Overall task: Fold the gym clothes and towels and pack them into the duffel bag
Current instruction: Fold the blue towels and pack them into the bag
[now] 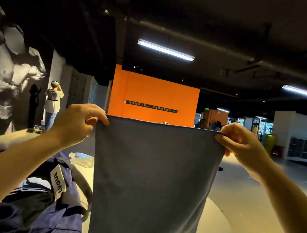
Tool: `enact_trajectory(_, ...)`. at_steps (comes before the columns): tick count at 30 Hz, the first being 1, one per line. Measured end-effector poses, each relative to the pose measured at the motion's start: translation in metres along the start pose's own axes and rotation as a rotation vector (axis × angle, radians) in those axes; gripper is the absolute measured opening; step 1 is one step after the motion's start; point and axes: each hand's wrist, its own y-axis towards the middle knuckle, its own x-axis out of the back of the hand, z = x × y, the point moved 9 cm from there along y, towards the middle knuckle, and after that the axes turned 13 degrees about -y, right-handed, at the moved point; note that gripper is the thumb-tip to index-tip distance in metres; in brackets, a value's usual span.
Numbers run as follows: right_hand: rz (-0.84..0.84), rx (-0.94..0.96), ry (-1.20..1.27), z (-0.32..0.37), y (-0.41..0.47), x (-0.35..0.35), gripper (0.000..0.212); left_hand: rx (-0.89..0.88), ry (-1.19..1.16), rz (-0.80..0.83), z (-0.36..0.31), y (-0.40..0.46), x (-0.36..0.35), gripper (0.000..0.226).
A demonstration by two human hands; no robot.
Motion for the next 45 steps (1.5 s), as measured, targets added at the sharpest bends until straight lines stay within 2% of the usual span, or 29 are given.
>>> enact_trajectory(3,0.030,0.010,0.031,0.005,-0.009,0.011,0.004,0.060,-0.102,0.010,-0.009,-0.007,0.005,0.044)
enact_trajectory(7,0.014,-0.039,0.131,0.012,-0.018,0.031,0.032,0.134,-0.212,0.036,-0.019,-0.006,0.008,0.043)
enact_trajectory(8,-0.004,-0.060,0.157,0.012,-0.018,0.035,0.032,0.153,-0.237,0.033,-0.021,-0.003,0.008,0.040)
enact_trajectory(11,-0.043,-0.118,0.133,0.004,-0.014,0.035,0.007,0.236,-0.295,0.041,-0.018,0.001,-0.002,0.029)
enact_trajectory(12,-0.039,-0.146,0.099,-0.004,-0.011,0.030,0.007,0.276,-0.308,0.055,-0.014,0.000,-0.010,0.023)
enact_trajectory(14,0.024,-0.215,0.047,-0.027,-0.008,0.009,0.009,0.373,-0.300,0.097,0.005,-0.009,-0.031,0.018)
enact_trajectory(18,0.206,-0.408,-0.076,-0.097,-0.019,-0.068,0.013,0.590,-0.221,0.185,0.078,-0.053,-0.093,0.029)
enact_trajectory(24,0.331,-0.668,-0.020,-0.184,-0.074,-0.197,0.012,0.891,-0.075,0.260,0.166,-0.169,-0.188,0.022)
enact_trajectory(27,0.327,-0.680,-0.026,-0.207,-0.098,-0.240,0.011,0.880,-0.076,0.193,0.169,-0.207,-0.218,0.008)
enact_trajectory(28,0.318,-0.684,-0.026,-0.211,-0.105,-0.250,0.011,0.875,-0.096,0.184,0.167,-0.215,-0.228,0.012)
enact_trajectory(32,0.173,-0.740,0.067,-0.222,-0.131,-0.267,0.009,0.877,-0.070,0.281,0.165,-0.246,-0.261,0.068)
enact_trajectory(35,0.054,-0.662,0.064,-0.216,-0.148,-0.267,0.008,0.810,0.059,0.395,0.165,-0.257,-0.272,0.079)
enact_trajectory(38,0.113,-0.524,0.033,-0.212,-0.165,-0.279,0.010,0.796,0.169,0.443,0.175,-0.262,-0.267,0.075)
enact_trajectory(45,0.320,-0.363,-0.157,-0.217,-0.171,-0.296,0.042,0.806,0.345,0.516,0.192,-0.262,-0.253,0.067)
